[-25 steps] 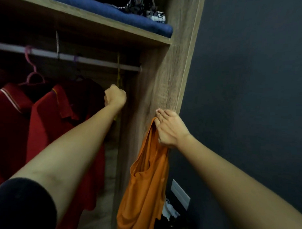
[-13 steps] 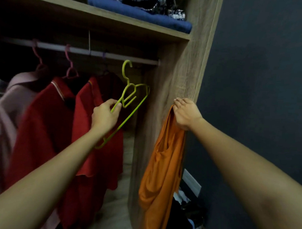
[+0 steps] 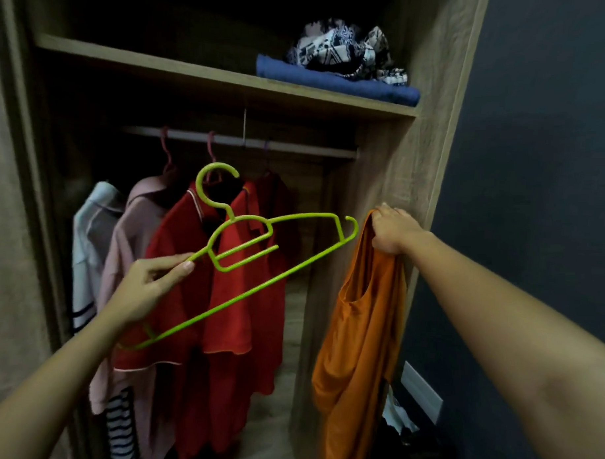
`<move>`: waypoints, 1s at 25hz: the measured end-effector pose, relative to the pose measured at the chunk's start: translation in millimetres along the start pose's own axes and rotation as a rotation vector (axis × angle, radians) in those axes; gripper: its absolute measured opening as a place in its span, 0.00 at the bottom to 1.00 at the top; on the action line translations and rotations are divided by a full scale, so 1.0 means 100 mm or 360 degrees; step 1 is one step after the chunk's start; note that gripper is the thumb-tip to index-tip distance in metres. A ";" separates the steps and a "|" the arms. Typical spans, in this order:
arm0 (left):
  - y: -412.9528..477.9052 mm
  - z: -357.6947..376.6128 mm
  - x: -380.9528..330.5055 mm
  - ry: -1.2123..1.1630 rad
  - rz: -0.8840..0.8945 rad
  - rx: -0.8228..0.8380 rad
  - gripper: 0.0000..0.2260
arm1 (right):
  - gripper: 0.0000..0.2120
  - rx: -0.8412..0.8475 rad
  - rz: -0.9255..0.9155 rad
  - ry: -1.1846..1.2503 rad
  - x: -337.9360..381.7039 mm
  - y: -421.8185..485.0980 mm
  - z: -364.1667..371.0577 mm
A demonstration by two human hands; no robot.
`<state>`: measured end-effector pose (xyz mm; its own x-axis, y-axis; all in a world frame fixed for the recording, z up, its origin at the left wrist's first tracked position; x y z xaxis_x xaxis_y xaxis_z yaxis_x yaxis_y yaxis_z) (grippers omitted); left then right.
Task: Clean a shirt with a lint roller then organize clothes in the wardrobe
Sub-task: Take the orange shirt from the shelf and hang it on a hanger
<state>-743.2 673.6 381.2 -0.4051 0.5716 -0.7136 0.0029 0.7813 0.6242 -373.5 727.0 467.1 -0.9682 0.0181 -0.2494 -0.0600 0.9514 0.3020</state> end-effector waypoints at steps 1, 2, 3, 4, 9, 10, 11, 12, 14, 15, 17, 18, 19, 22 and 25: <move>-0.01 0.00 -0.01 -0.0017 0.0002 0.0048 0.11 | 0.30 0.0006 -0.0041 0.0014 0.09 -0.01 -0.02; -0.02 0.02 -0.03 -0.0018 0.0008 0.0112 0.12 | 0.30 0.0015 -0.0104 0.0018 0.21 -0.03 -0.06; -0.02 0.07 -0.05 -0.0006 0.0011 0.0165 0.13 | 0.30 0.0028 -0.0180 0.0020 0.35 -0.04 -0.09; -0.03 0.13 -0.06 -0.0007 0.0025 0.0198 0.14 | 0.30 0.0050 -0.0265 0.0022 0.53 -0.06 -0.12; -0.05 0.43 -0.12 -0.0235 0.0083 0.0181 0.12 | 0.28 -0.0110 -0.0724 0.0329 1.18 -0.28 -0.40; -0.06 0.43 -0.15 -0.0284 0.0108 0.0131 0.12 | 0.24 -0.0369 -0.0817 0.0308 1.19 -0.36 -0.49; -0.07 0.41 -0.18 -0.0295 0.0147 0.0060 0.10 | 0.21 -0.0662 -0.0882 0.0253 1.17 -0.45 -0.57; -0.07 0.36 -0.24 -0.0175 0.0235 -0.0042 0.06 | 0.20 -0.0898 -0.0907 0.0217 1.13 -0.53 -0.62; -0.08 0.28 -0.44 0.0395 0.0559 -0.0314 0.14 | 0.22 -0.1071 -0.0866 0.0220 1.06 -0.57 -0.65; -0.12 0.28 -0.56 0.0665 0.0713 -0.0466 0.17 | 0.22 -0.1089 -0.0829 0.0251 1.03 -0.55 -0.65; -0.30 0.33 -0.81 0.0823 0.0874 -0.0766 0.14 | 0.22 -0.1108 -0.0788 0.0323 0.99 -0.52 -0.69; -0.45 0.42 -0.91 0.0740 0.0930 -0.0835 0.13 | 0.21 -0.1144 -0.0794 0.0348 0.99 -0.52 -0.73; -0.61 0.57 -0.98 0.0670 0.0986 -0.0803 0.12 | 0.20 -0.1184 -0.0803 0.0373 1.00 -0.54 -0.77; -0.83 1.08 -0.76 0.0835 0.0666 -0.0449 0.17 | 0.18 -0.1258 -0.0881 0.0428 1.06 -0.62 -0.94; -0.77 1.23 -0.28 0.1070 0.0234 -0.0145 0.20 | 0.15 -0.1342 -0.0934 0.0381 1.03 -0.70 -1.05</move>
<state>-619.6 628.3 314.5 -0.8850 0.3675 -0.2860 0.0364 0.6668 0.7443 -494.1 629.6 517.0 -0.7497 -0.5246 -0.4034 -0.5952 0.2678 0.7577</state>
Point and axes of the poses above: each hand's wrist, its own y-axis towards the middle knuckle, its own z-axis out of the palm, x = y × z, the point moved 6 cm from there along y, towards the middle knuckle, and after that the axes turned 2 degrees about -x, right-handed, at the moved point
